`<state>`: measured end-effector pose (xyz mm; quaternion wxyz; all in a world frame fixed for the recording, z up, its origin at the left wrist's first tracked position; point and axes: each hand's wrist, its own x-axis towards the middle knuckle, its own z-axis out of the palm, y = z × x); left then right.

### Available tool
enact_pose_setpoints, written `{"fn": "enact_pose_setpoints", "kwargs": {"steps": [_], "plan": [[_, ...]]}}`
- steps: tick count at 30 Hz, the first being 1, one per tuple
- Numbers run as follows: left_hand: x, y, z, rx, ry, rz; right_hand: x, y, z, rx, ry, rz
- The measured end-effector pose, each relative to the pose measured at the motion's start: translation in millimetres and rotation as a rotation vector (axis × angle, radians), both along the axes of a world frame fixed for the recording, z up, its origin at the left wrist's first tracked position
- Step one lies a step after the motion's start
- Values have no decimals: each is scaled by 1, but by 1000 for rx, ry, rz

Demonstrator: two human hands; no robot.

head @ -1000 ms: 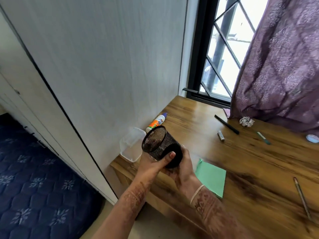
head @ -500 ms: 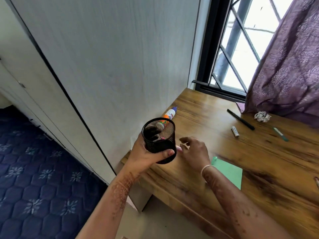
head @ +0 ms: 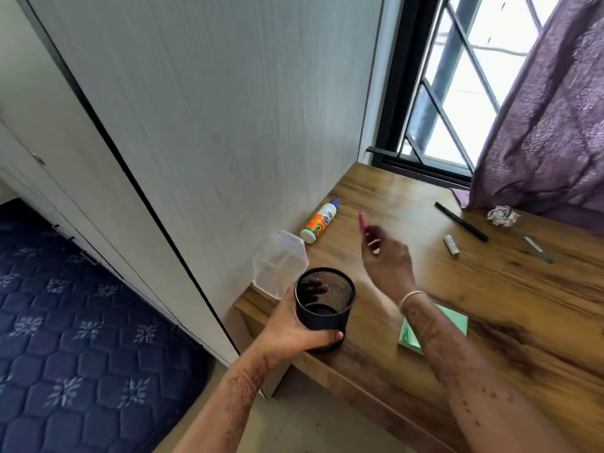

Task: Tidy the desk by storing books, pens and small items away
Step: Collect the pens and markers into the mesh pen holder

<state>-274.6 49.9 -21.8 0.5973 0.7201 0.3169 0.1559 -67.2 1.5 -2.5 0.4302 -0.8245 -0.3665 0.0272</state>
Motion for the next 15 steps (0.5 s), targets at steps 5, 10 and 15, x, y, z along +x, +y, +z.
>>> {"fn": "enact_pose_setpoints", "kwargs": {"steps": [5, 10, 15], "plan": [[22, 5, -1, 38, 27, 17, 13, -23, 52, 461, 584, 46], [54, 4, 1, -15, 18, -39, -3, -34, 65, 374, 507, 189], [87, 0, 8, -9, -57, -96, 2, -49, 48, 195, 416, 107]]}}
